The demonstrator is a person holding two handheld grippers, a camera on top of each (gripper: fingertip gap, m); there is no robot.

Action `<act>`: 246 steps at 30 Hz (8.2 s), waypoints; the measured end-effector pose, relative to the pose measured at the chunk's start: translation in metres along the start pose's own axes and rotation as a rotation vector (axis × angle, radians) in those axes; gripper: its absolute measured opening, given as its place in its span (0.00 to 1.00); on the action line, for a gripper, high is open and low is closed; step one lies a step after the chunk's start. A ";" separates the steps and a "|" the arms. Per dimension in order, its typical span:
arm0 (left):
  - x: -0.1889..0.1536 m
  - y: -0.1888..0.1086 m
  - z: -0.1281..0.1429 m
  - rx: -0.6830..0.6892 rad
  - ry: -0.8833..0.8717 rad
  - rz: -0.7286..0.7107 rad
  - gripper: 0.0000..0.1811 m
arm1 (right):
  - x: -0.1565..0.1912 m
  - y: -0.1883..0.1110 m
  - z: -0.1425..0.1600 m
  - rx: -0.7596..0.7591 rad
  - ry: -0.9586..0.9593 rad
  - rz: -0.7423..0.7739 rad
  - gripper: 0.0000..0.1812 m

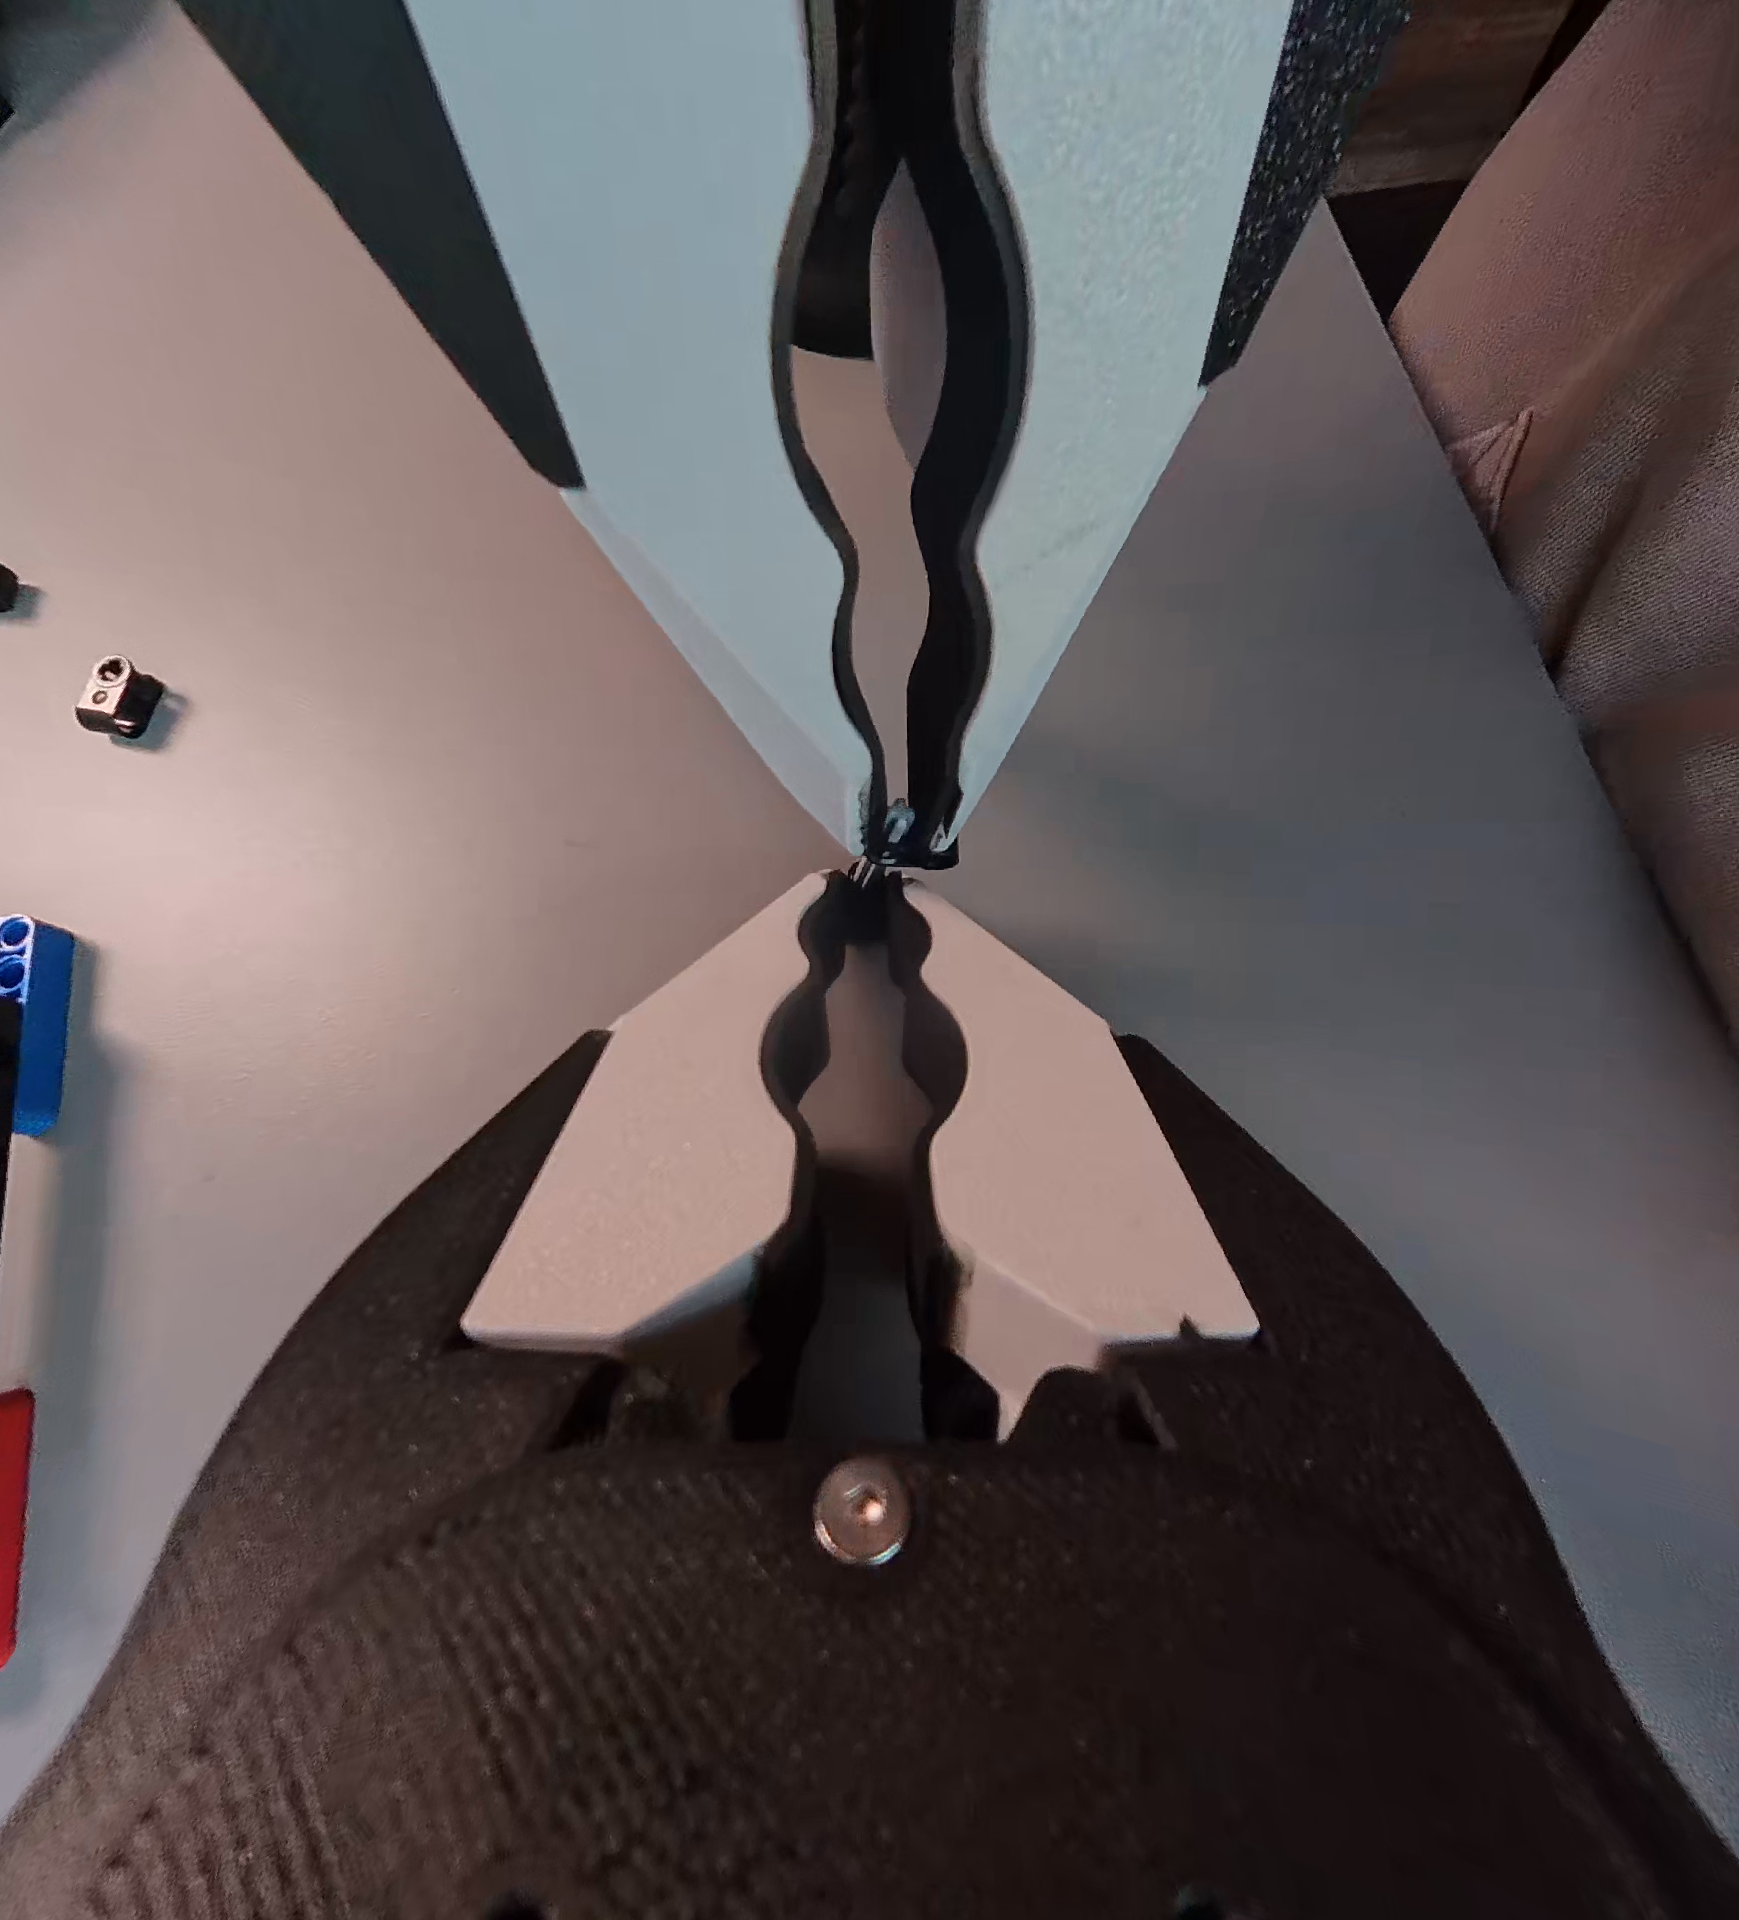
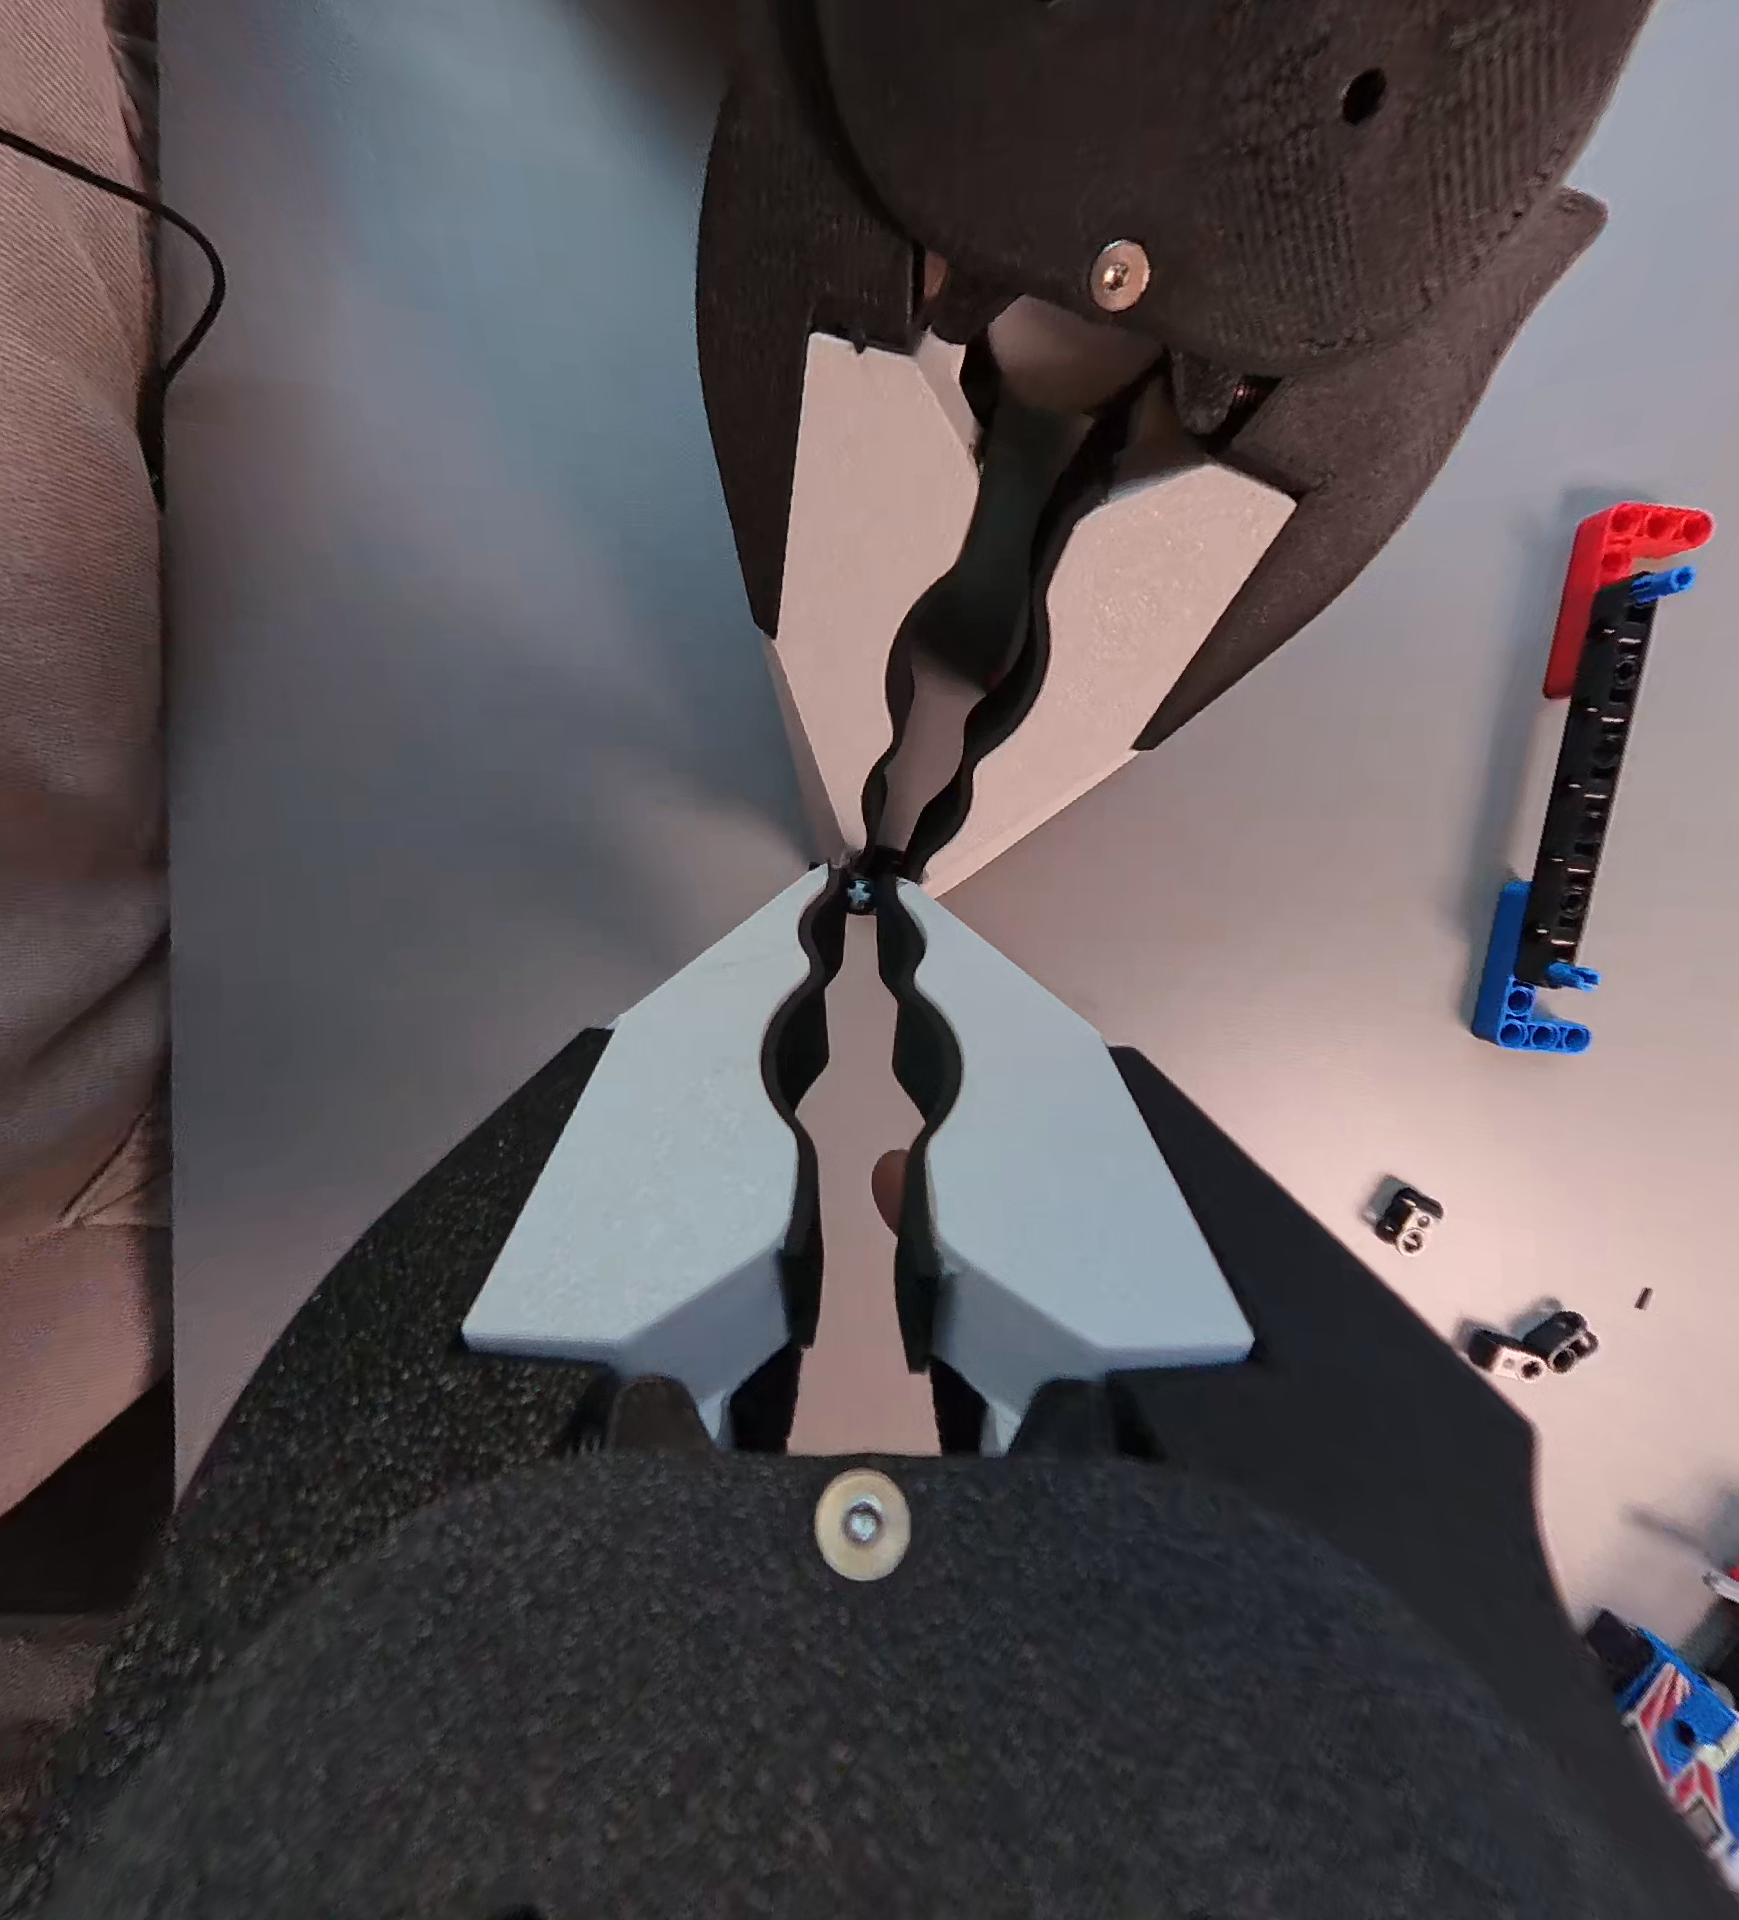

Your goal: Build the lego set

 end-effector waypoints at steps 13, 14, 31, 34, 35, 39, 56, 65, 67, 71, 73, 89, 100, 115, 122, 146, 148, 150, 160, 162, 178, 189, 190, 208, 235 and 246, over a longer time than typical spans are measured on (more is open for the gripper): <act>0.000 -0.005 0.005 0.004 0.054 0.035 0.09 | -0.006 0.012 0.002 0.043 -0.099 -0.034 0.02; -0.001 -0.008 0.007 0.003 0.050 0.044 0.11 | -0.007 0.013 0.002 0.039 -0.097 -0.038 0.02; -0.003 -0.004 0.004 0.026 0.069 -0.059 0.04 | -0.009 0.011 0.016 -0.109 0.045 -0.072 0.11; -0.003 -0.006 0.004 0.036 0.057 -0.047 0.04 | -0.004 0.007 0.018 -0.190 0.096 -0.046 0.11; -0.002 -0.007 0.004 0.034 0.054 -0.043 0.03 | -0.004 0.006 0.019 -0.220 0.124 -0.037 0.10; -0.001 -0.014 0.003 -0.013 0.018 -0.029 0.03 | -0.007 0.008 0.023 -0.312 0.221 -0.034 0.02; 0.027 -0.084 -0.031 -0.770 -0.322 -0.219 0.13 | -0.046 -0.029 0.018 -1.562 0.680 -0.508 0.02; 0.026 -0.089 -0.029 -0.750 -0.307 -0.245 0.06 | -0.046 -0.023 0.016 -1.519 0.617 -0.464 0.01; 0.026 -0.089 -0.027 -0.734 -0.296 -0.223 0.06 | -0.045 -0.025 0.016 -1.472 0.577 -0.419 0.01; 0.025 -0.088 -0.022 -0.699 -0.271 -0.201 0.04 | -0.044 -0.026 0.019 -1.356 0.505 -0.352 0.02; 0.024 -0.087 -0.020 -0.677 -0.252 -0.189 0.04 | -0.044 -0.026 0.021 -1.312 0.488 -0.356 0.01; 0.027 -0.073 -0.009 -0.615 -0.279 -0.102 0.03 | -0.048 -0.024 0.033 -1.212 0.386 -0.286 0.02; 0.023 -0.060 -0.002 -0.517 -0.245 -0.051 0.03 | -0.040 -0.014 0.031 -1.037 0.275 -0.232 0.02; 0.023 -0.059 0.003 -0.537 -0.274 -0.059 0.03 | -0.039 -0.013 0.032 -1.041 0.252 -0.179 0.01; 0.028 -0.067 0.003 -0.595 -0.298 -0.135 0.21 | -0.046 -0.023 0.038 -1.116 0.296 -0.142 0.01; 0.026 -0.069 -0.002 -0.595 -0.280 -0.186 0.14 | -0.049 -0.023 0.038 -1.142 0.342 -0.146 0.01; 0.027 -0.069 -0.003 -0.606 -0.288 -0.184 0.14 | -0.049 -0.022 0.037 -1.138 0.341 -0.148 0.01; 0.028 -0.068 -0.005 -0.624 -0.304 -0.185 0.14 | -0.047 -0.020 0.036 -1.132 0.335 -0.150 0.01; 0.026 -0.070 -0.001 -0.491 -0.245 -0.227 0.09 | -0.055 -0.017 0.048 -0.819 0.217 0.039 0.09; 0.028 -0.072 0.003 -0.455 -0.238 -0.261 0.09 | -0.072 -0.024 0.068 -0.729 0.277 0.164 0.08; 0.030 -0.060 0.015 -0.363 -0.254 -0.269 0.09 | -0.122 0.003 0.081 -0.248 0.417 0.268 0.09; 0.030 -0.061 0.018 -0.354 -0.266 -0.278 0.09 | -0.089 0.010 0.064 -0.244 0.225 0.119 0.03; 0.030 -0.060 0.018 -0.353 -0.268 -0.278 0.09 | -0.083 0.010 0.063 -0.246 0.198 0.105 0.03; 0.026 -0.057 0.017 -0.322 -0.251 -0.273 0.09 | -0.050 0.004 0.079 -0.254 0.208 0.100 0.11; 0.005 -0.031 0.015 -0.019 -0.137 -0.107 0.16 | -0.022 -0.003 0.050 -0.413 0.015 0.178 0.03; 0.023 -0.050 0.001 -0.556 -0.632 0.066 0.06 | 0.001 -0.022 0.017 -0.459 -0.423 0.533 0.03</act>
Point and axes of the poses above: each gripper's, where its closed fingertips meet, y out along the fingers, z out of its underside, x = y × z across the jaws, the point moved 9 cm from there along -y, back along the fingers, and after that the axes turned 10 degrees about y, right-handed, at the moved point
